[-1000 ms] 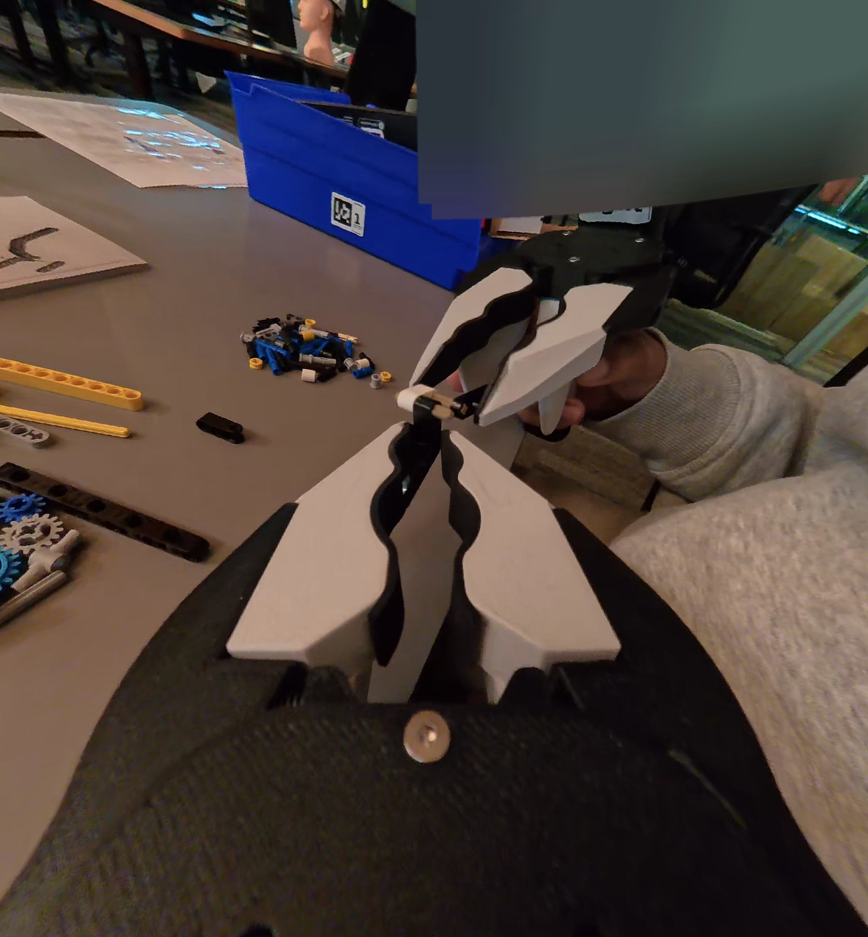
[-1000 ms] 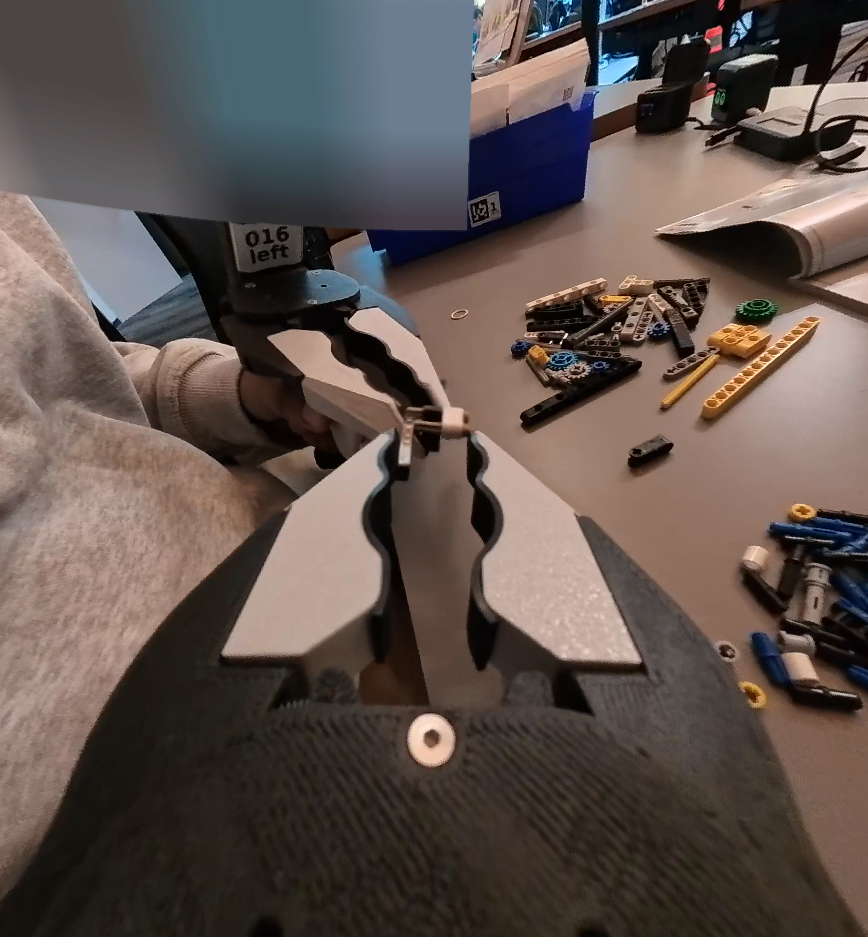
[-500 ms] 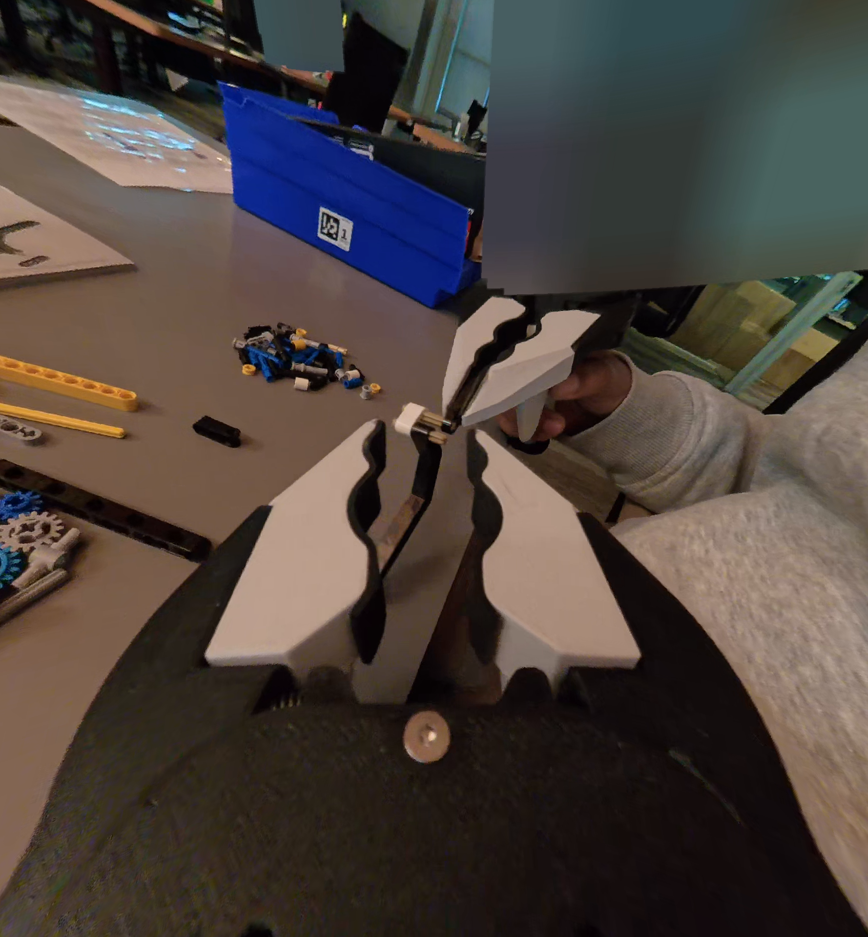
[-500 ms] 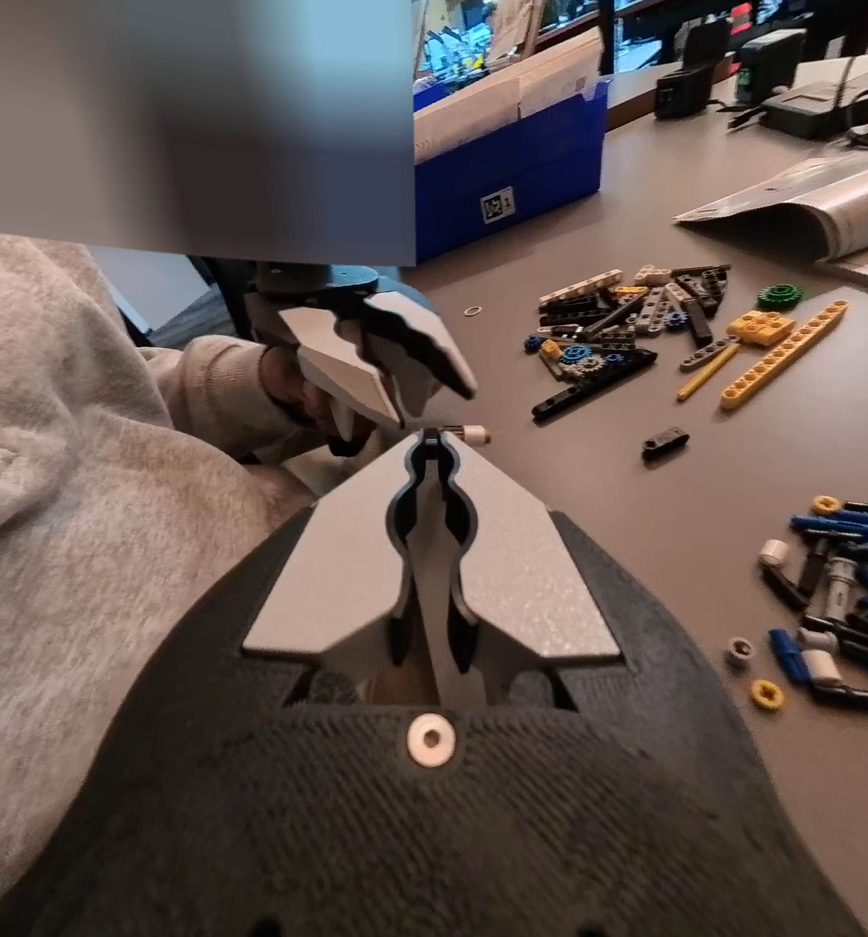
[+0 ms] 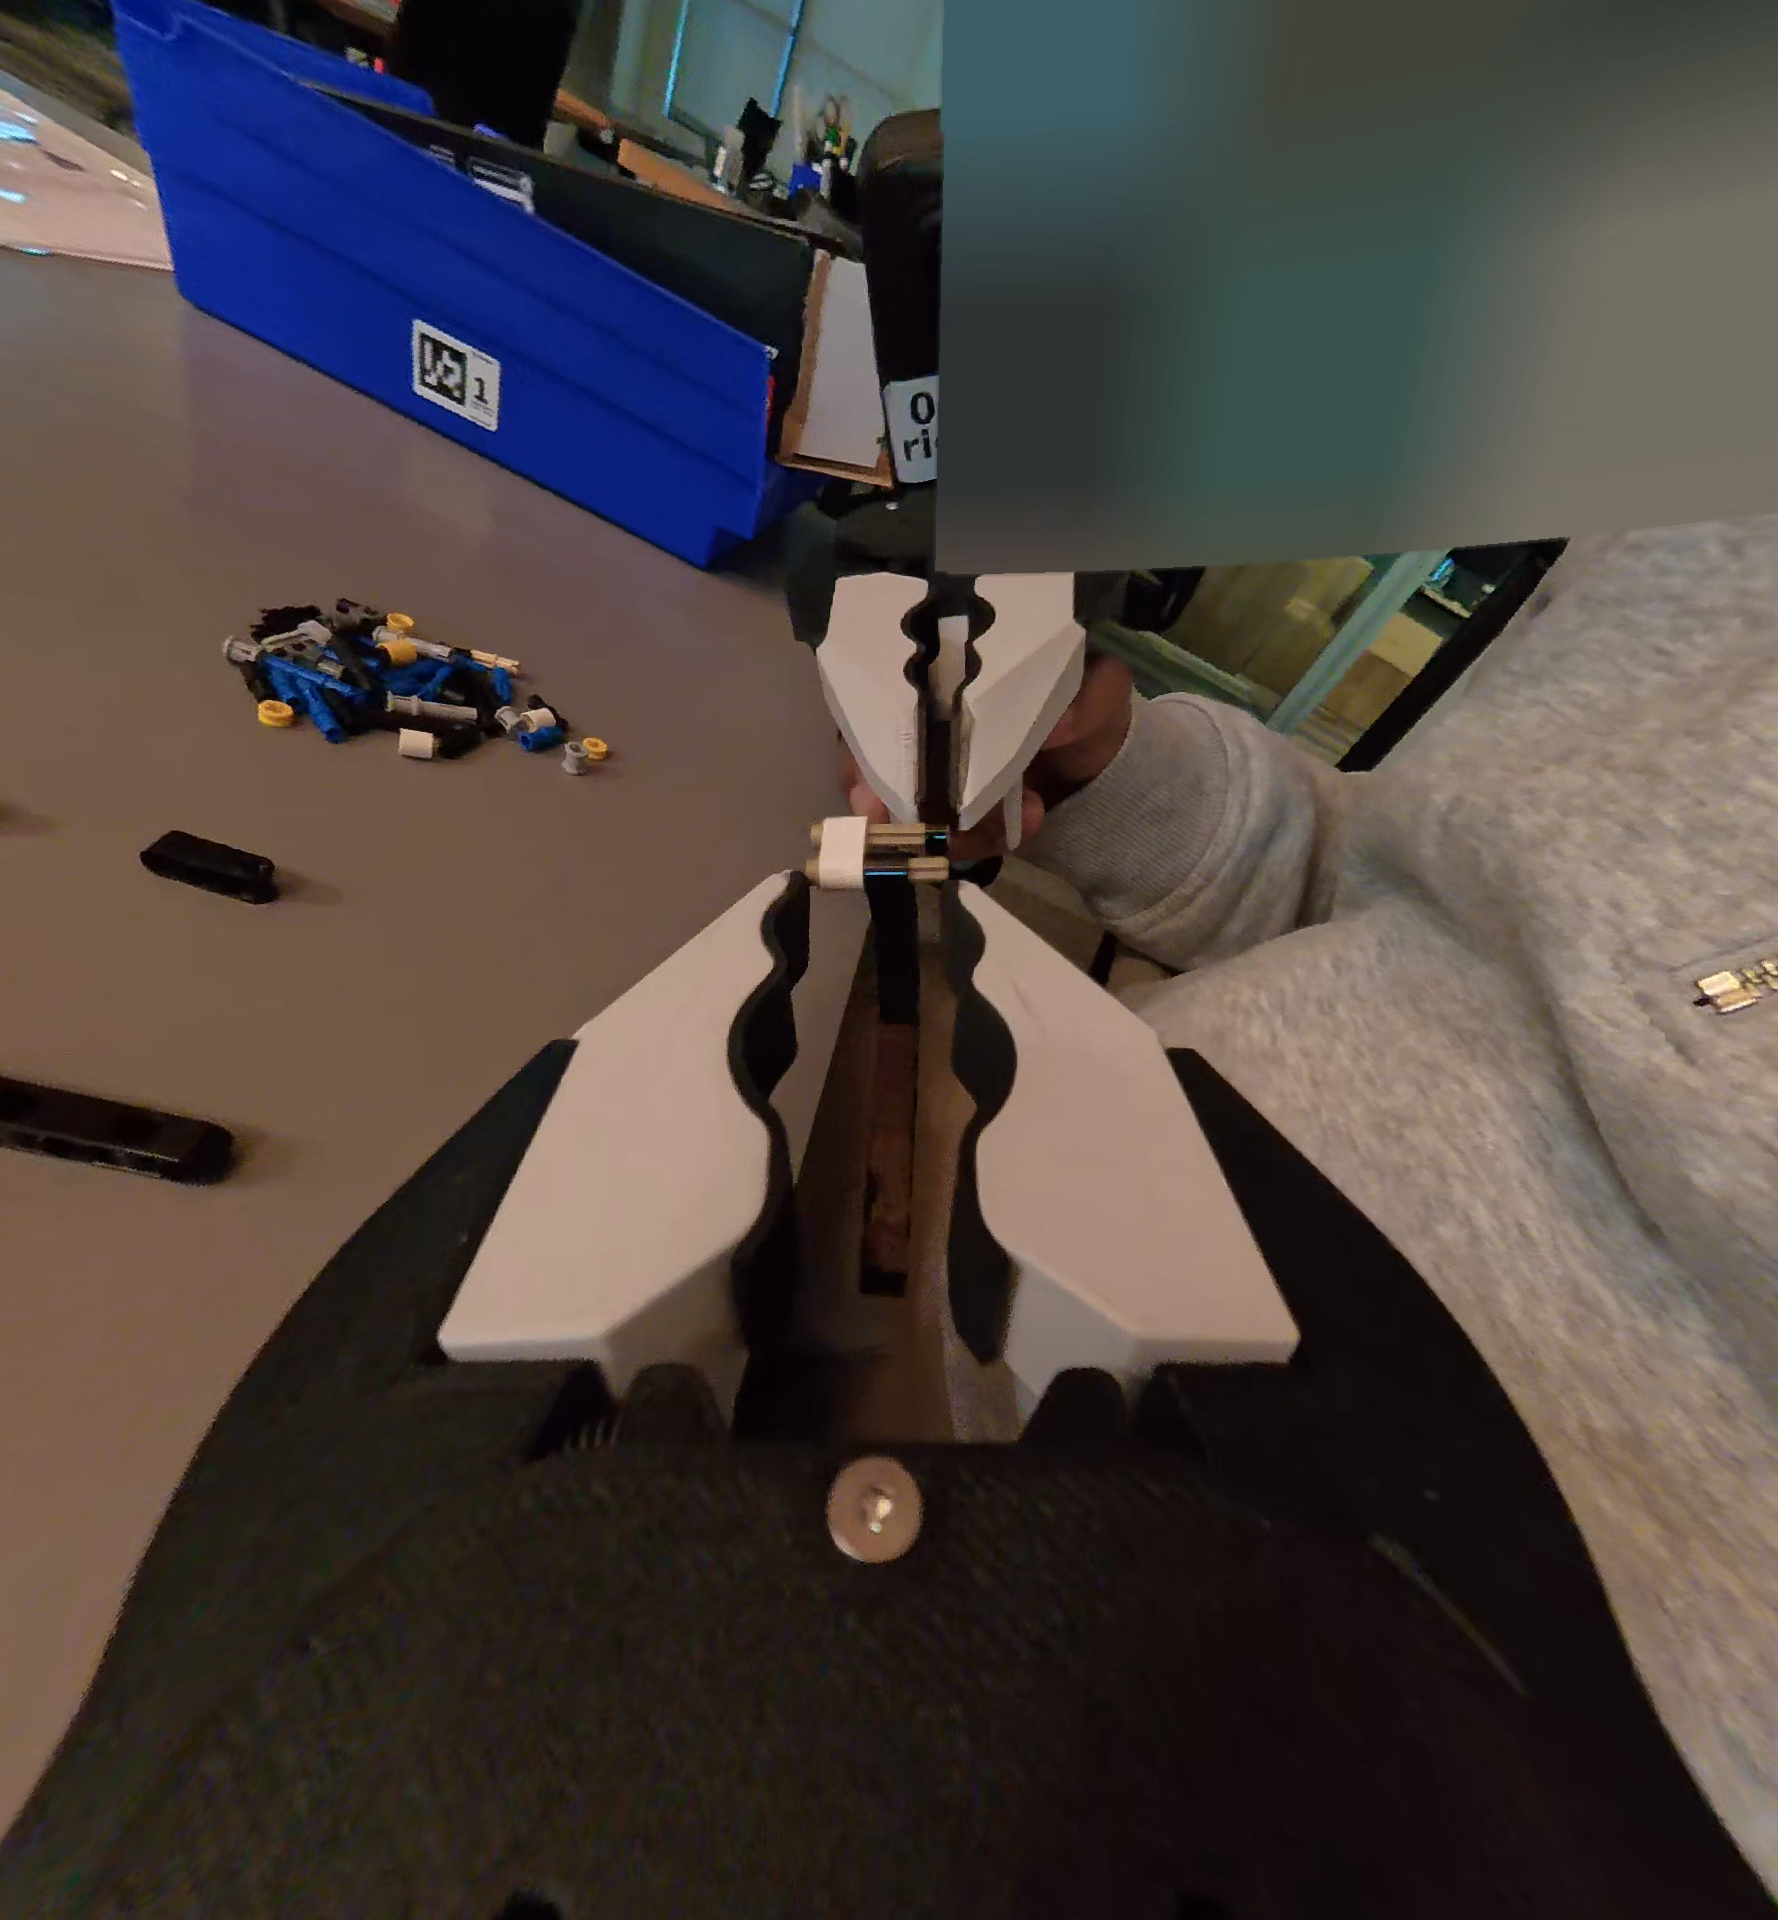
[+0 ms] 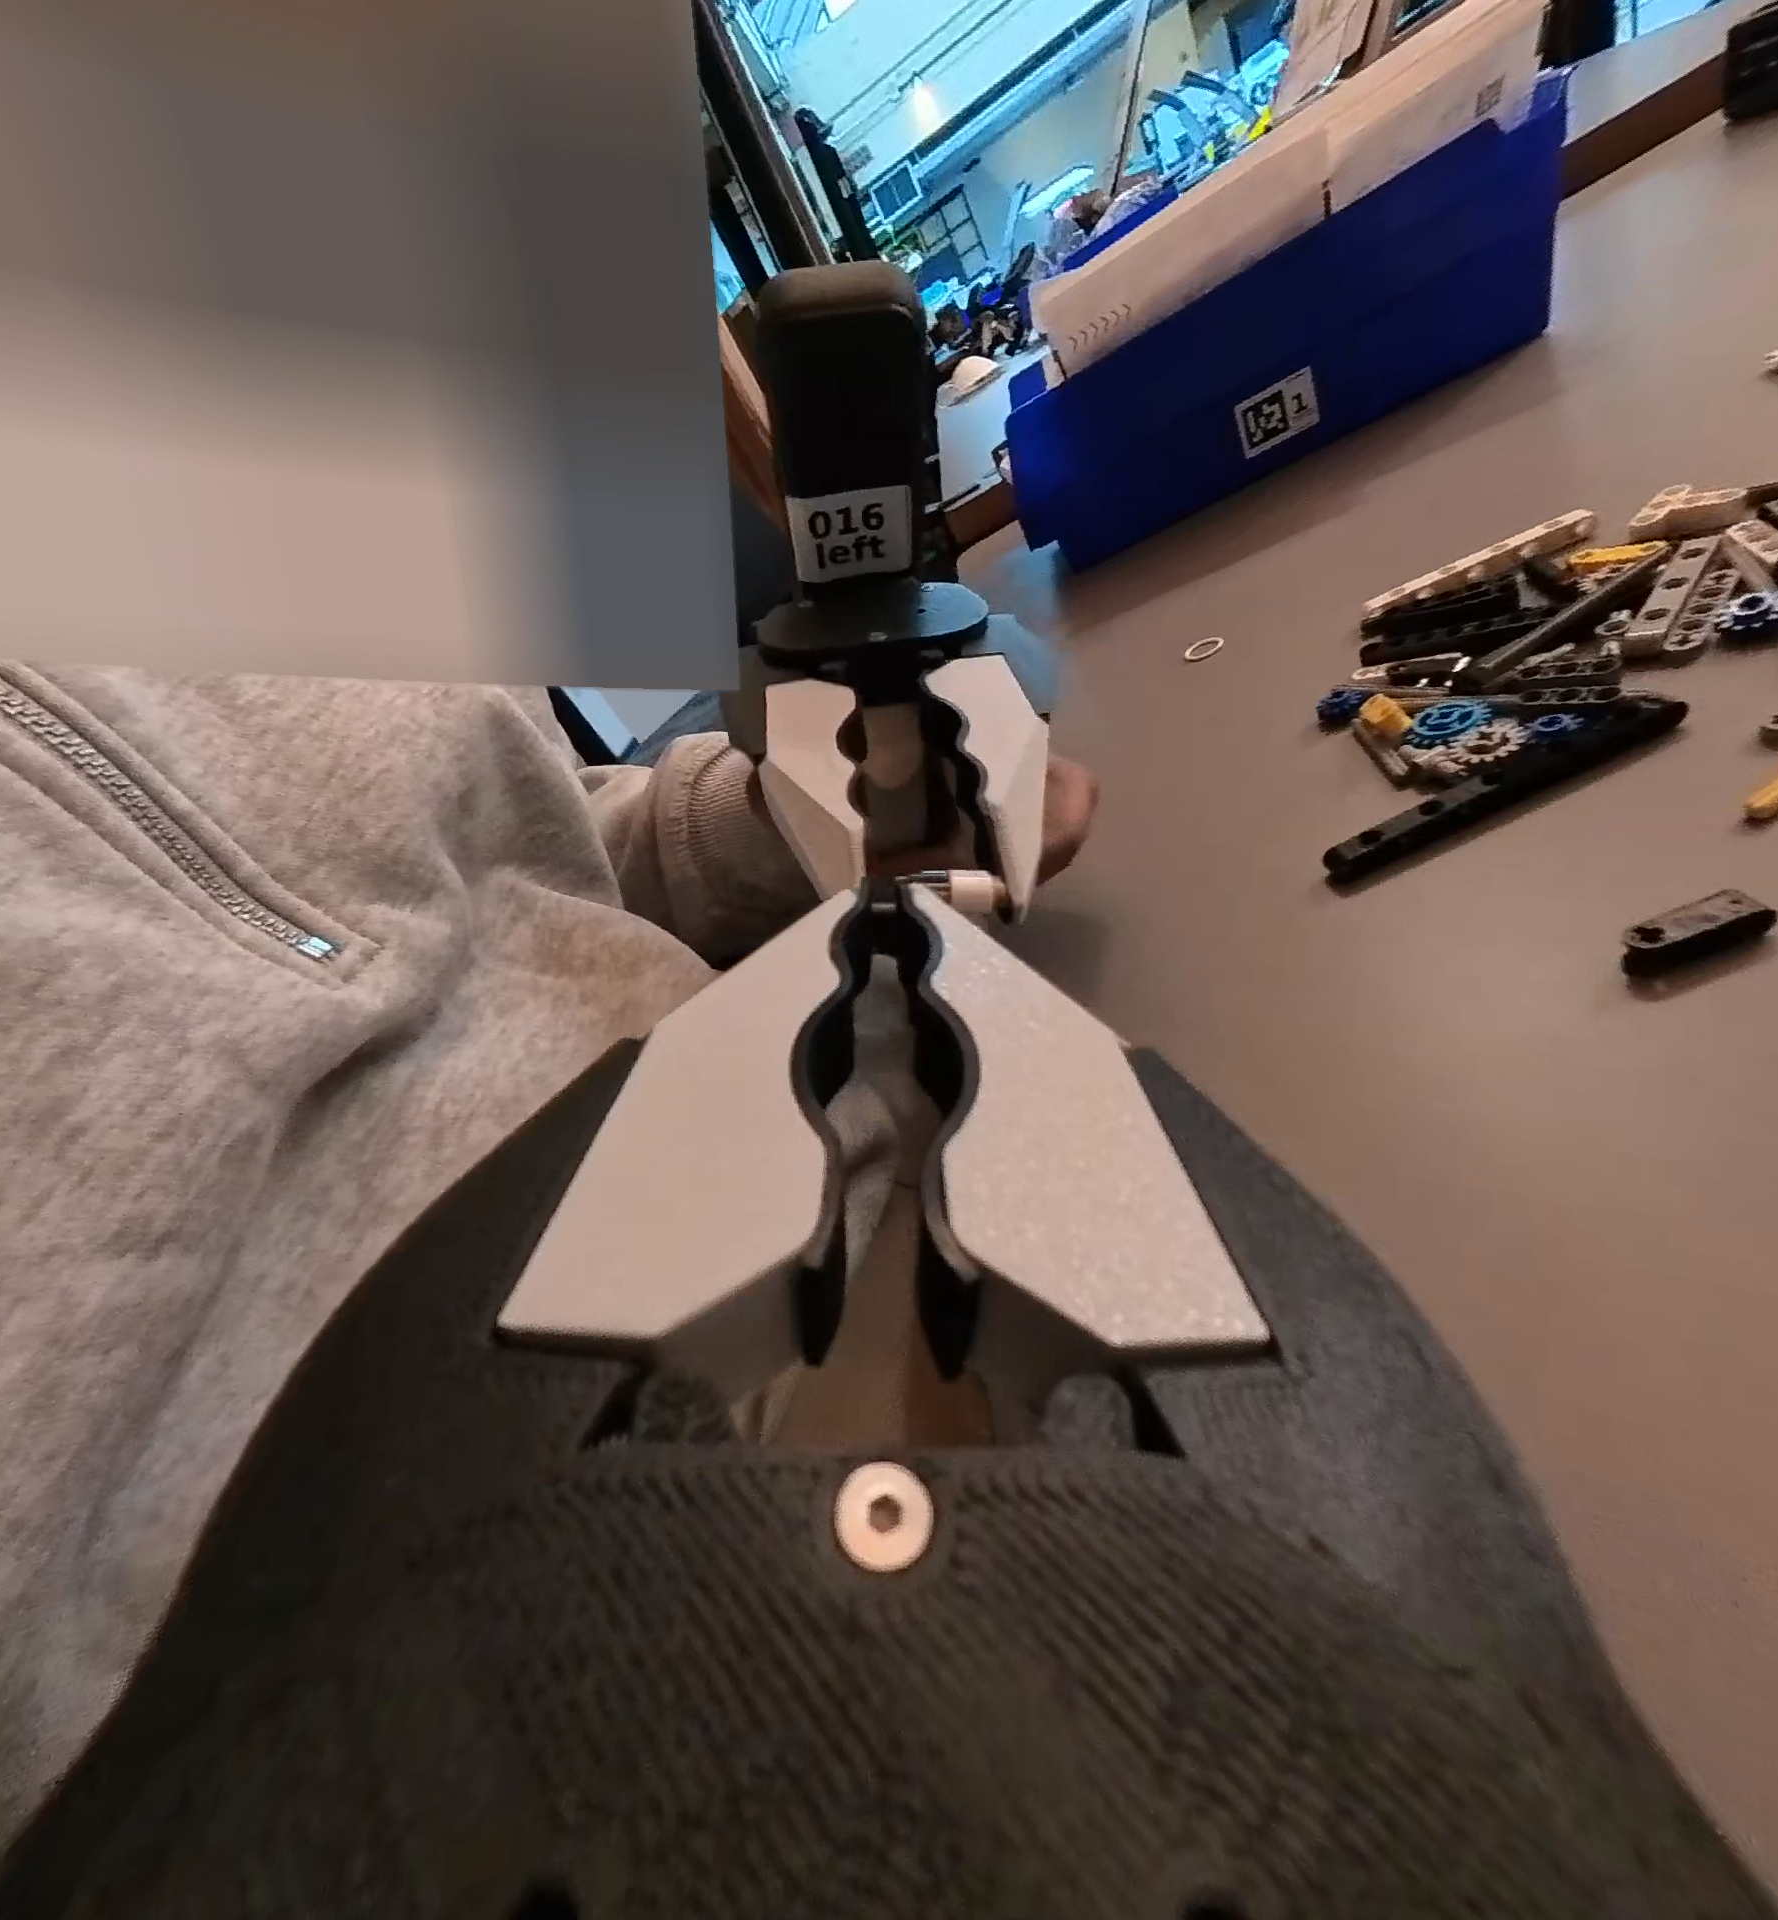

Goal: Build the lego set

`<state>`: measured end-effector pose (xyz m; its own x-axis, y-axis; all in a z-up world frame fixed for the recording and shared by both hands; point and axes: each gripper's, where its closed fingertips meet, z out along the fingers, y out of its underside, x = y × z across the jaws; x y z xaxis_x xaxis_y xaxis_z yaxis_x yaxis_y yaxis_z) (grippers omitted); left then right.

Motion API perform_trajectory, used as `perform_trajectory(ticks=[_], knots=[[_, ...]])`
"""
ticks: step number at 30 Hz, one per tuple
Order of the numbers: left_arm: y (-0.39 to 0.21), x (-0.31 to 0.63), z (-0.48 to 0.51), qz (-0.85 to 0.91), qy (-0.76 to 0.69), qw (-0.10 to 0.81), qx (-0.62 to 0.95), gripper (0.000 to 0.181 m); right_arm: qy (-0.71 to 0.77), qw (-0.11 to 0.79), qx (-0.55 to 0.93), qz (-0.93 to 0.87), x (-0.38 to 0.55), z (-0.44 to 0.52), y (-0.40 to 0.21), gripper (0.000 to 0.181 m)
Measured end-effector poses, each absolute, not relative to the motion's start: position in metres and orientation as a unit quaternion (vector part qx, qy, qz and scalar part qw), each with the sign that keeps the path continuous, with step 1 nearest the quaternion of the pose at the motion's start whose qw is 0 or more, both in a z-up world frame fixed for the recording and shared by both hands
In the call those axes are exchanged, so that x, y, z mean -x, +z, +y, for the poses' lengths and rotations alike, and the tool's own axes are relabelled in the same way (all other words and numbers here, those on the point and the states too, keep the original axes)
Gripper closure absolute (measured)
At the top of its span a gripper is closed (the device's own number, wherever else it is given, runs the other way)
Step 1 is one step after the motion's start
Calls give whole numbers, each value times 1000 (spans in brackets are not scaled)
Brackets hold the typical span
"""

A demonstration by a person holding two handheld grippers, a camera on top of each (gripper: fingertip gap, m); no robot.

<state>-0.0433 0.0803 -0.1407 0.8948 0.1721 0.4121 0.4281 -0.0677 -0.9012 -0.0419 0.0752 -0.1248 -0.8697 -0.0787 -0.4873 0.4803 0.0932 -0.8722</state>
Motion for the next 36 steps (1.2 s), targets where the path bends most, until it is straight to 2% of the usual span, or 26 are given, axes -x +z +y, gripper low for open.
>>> perform_trajectory(ticks=[10,36], knots=[[-129,43,79,-223,-147,678,685,152,-663,225,-143,700,41,76,-122,180],[-141,45,78,-224,-124,640,724,156,-649,208,-134,720,39,74,-129,180]])
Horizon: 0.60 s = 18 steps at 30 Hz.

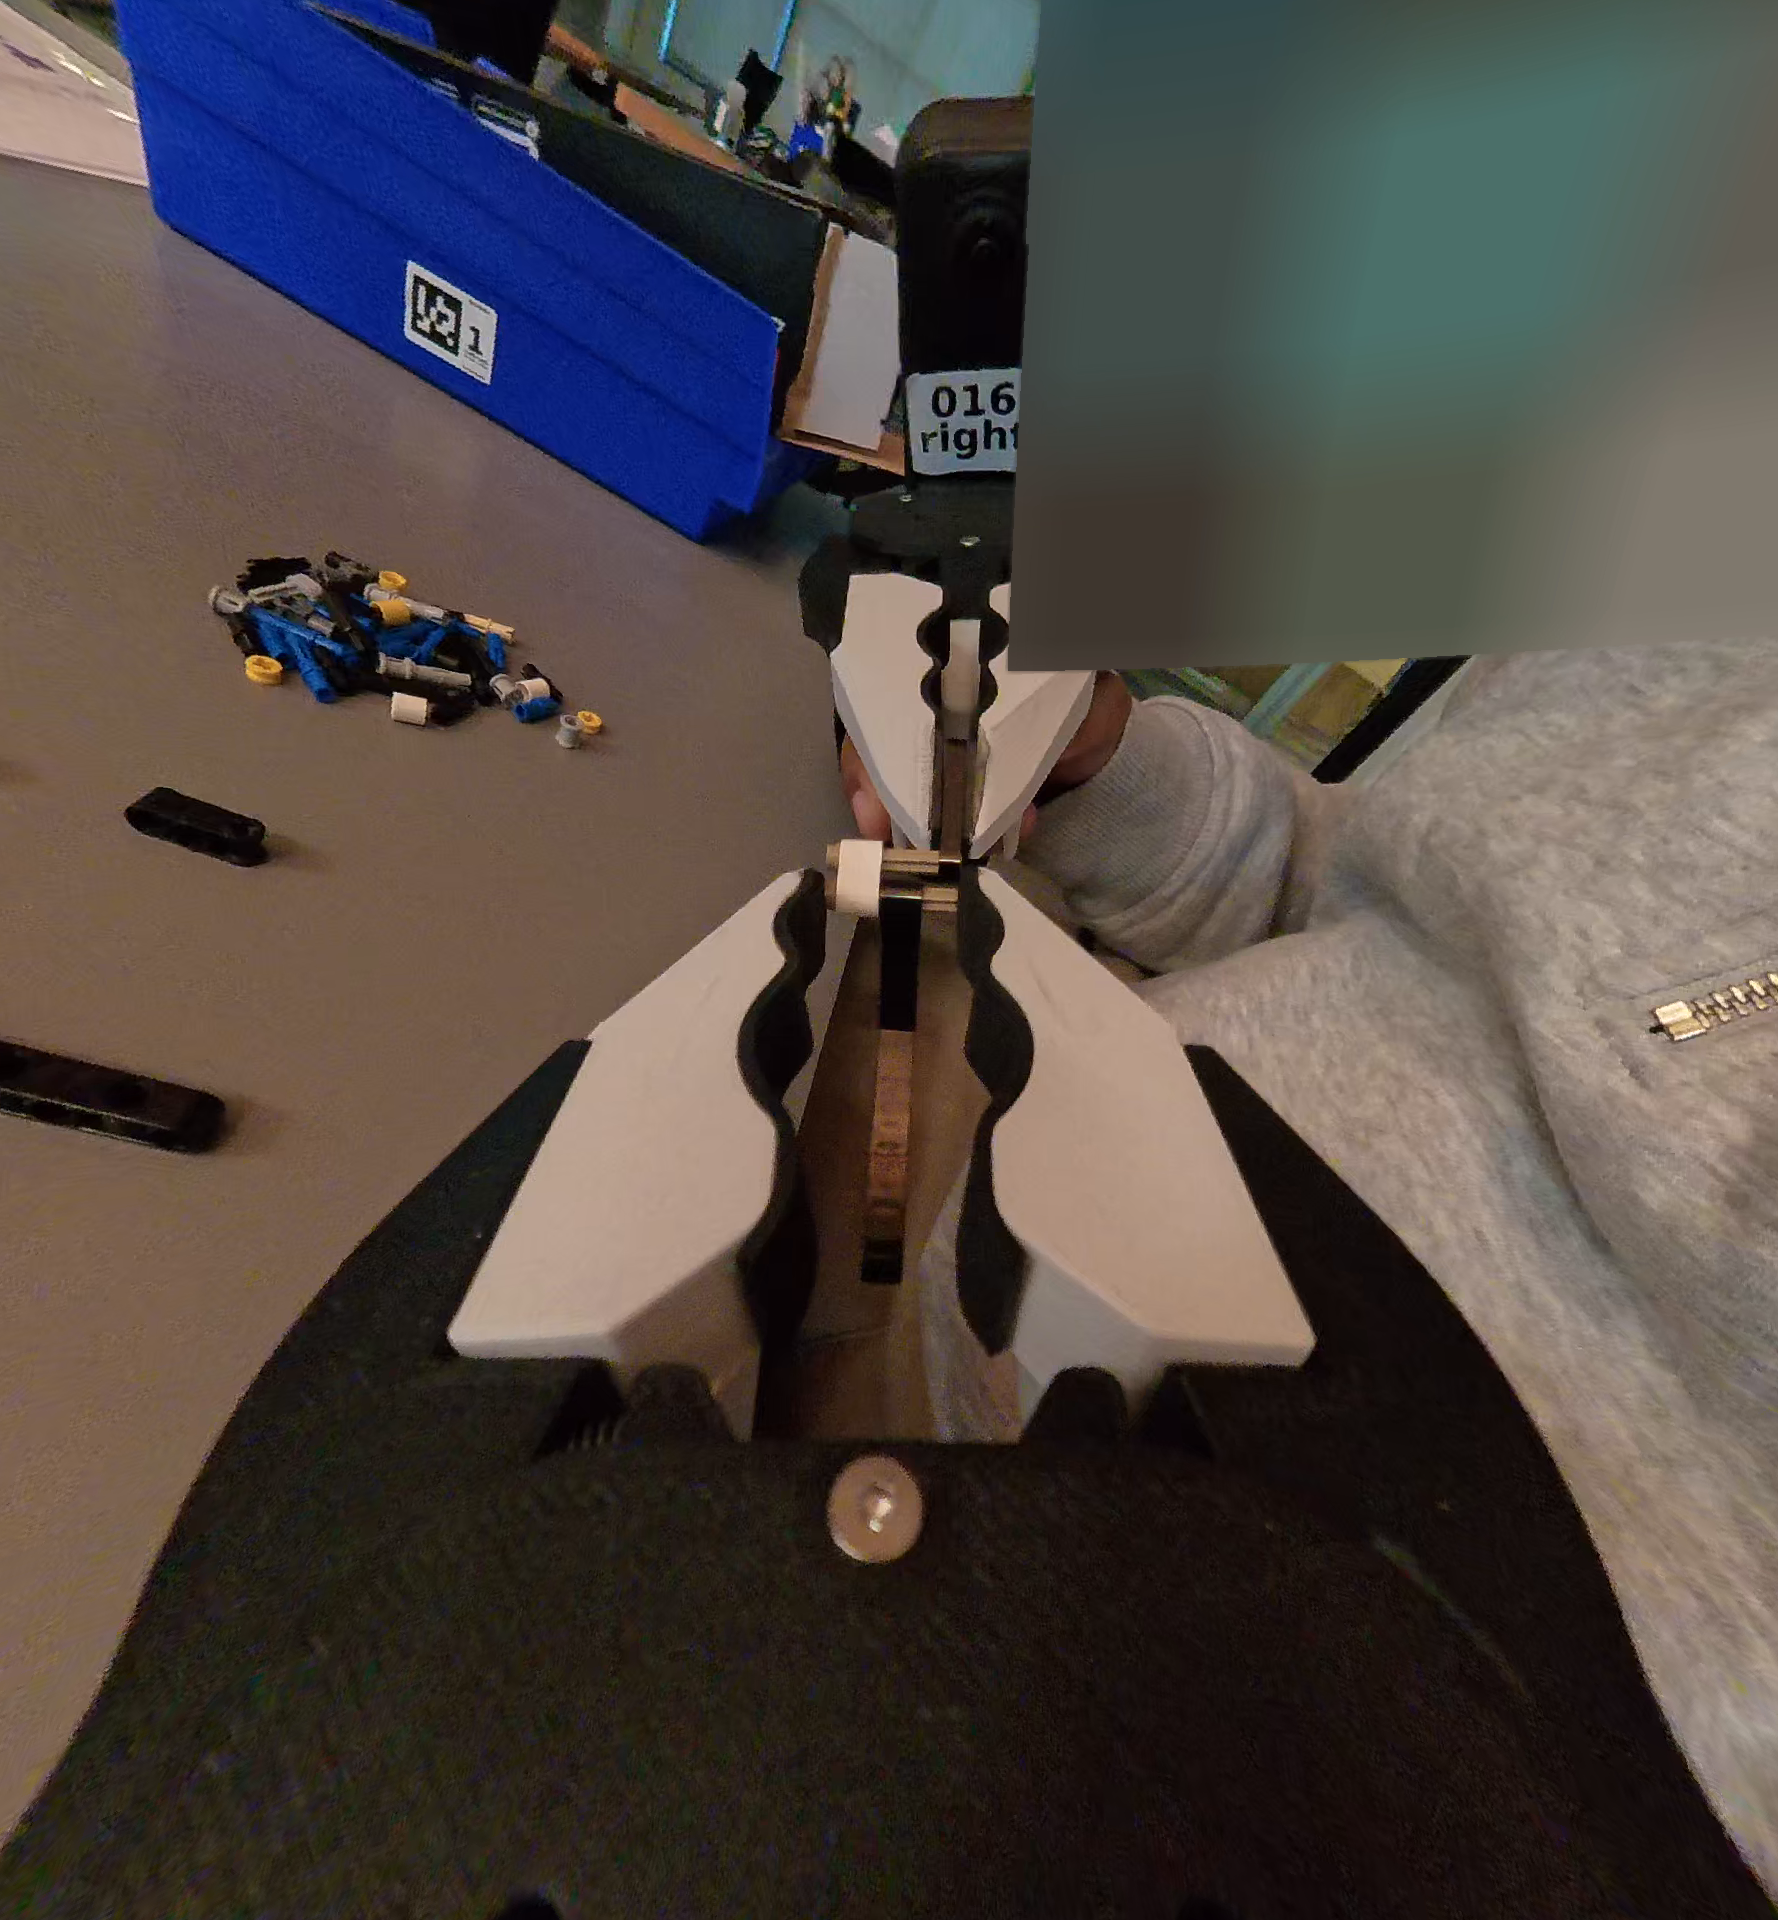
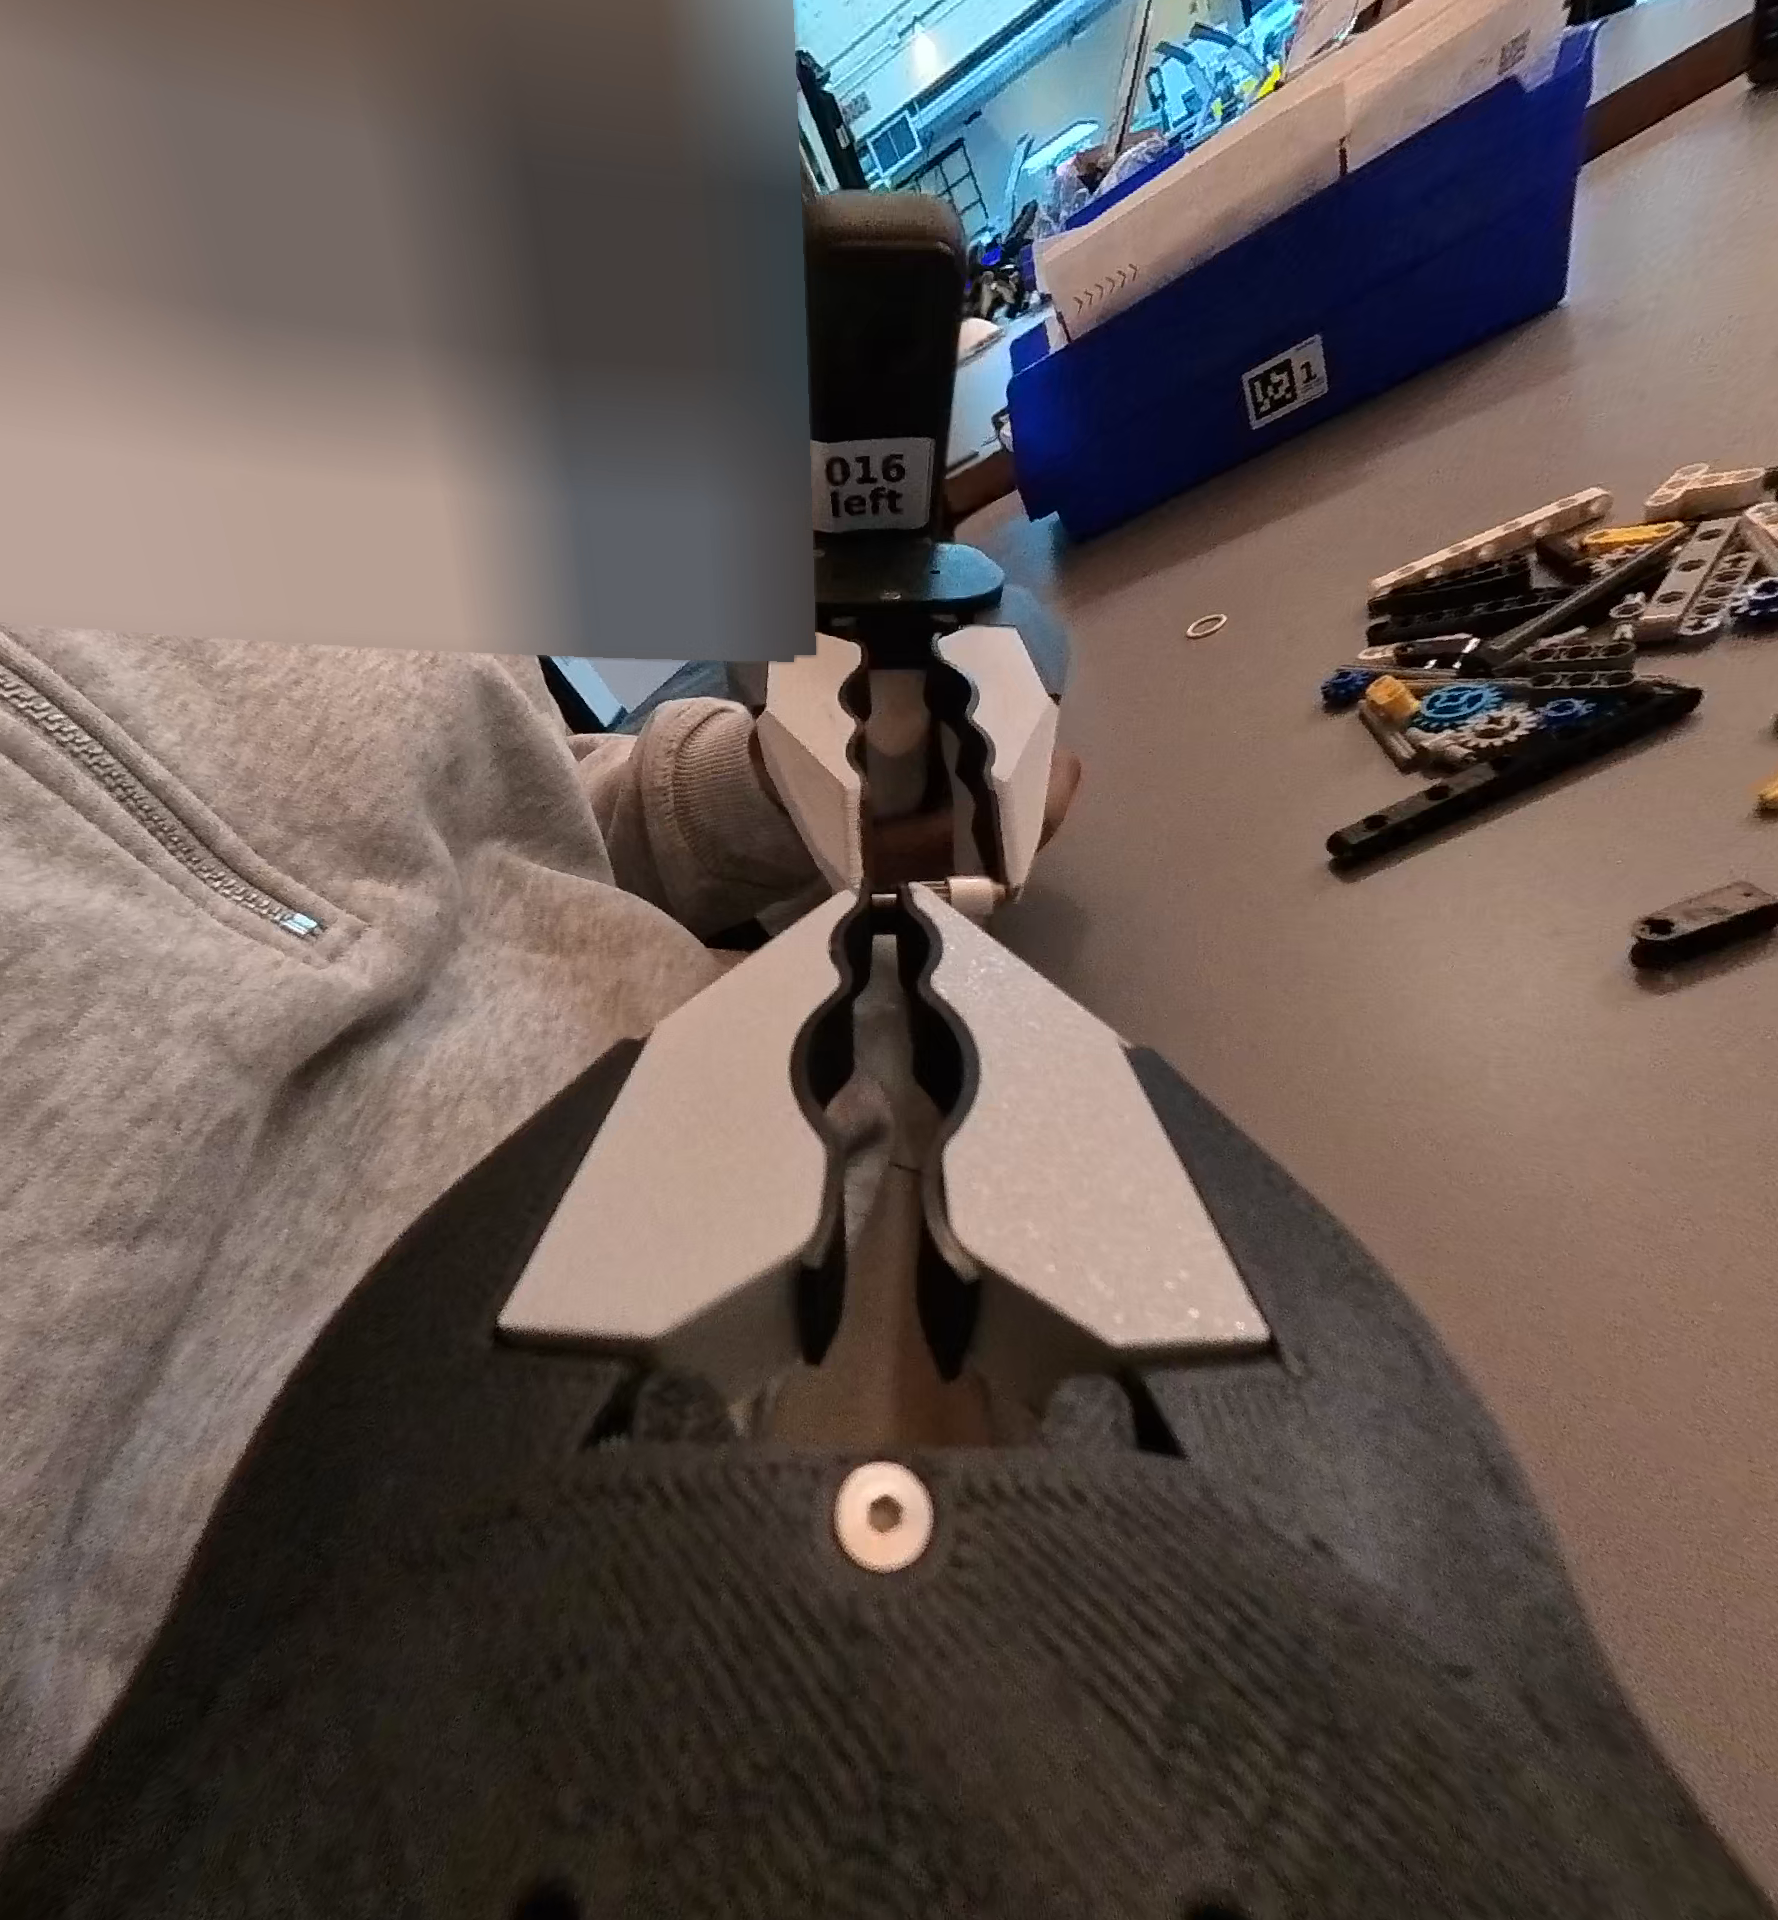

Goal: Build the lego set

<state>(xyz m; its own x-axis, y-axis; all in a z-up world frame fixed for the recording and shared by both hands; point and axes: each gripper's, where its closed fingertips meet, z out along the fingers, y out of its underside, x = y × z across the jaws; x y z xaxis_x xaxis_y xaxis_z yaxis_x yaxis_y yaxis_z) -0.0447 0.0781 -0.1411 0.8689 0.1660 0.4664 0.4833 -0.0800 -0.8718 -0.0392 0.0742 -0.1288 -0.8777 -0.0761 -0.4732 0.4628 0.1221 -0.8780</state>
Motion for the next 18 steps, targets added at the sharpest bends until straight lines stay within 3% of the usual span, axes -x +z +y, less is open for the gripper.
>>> perform_trajectory(ticks=[5,10,18], knots=[[-141,43,79,-213,-113,639,730,155,-658,206,-138,711,42,75,-125,177],[-136,44,80,-216,-118,653,716,155,-663,177,-166,709,54,76,-127,152],[-127,44,81,-221,-135,675,691,155,-667,221,-164,693,48,75,-123,152]])
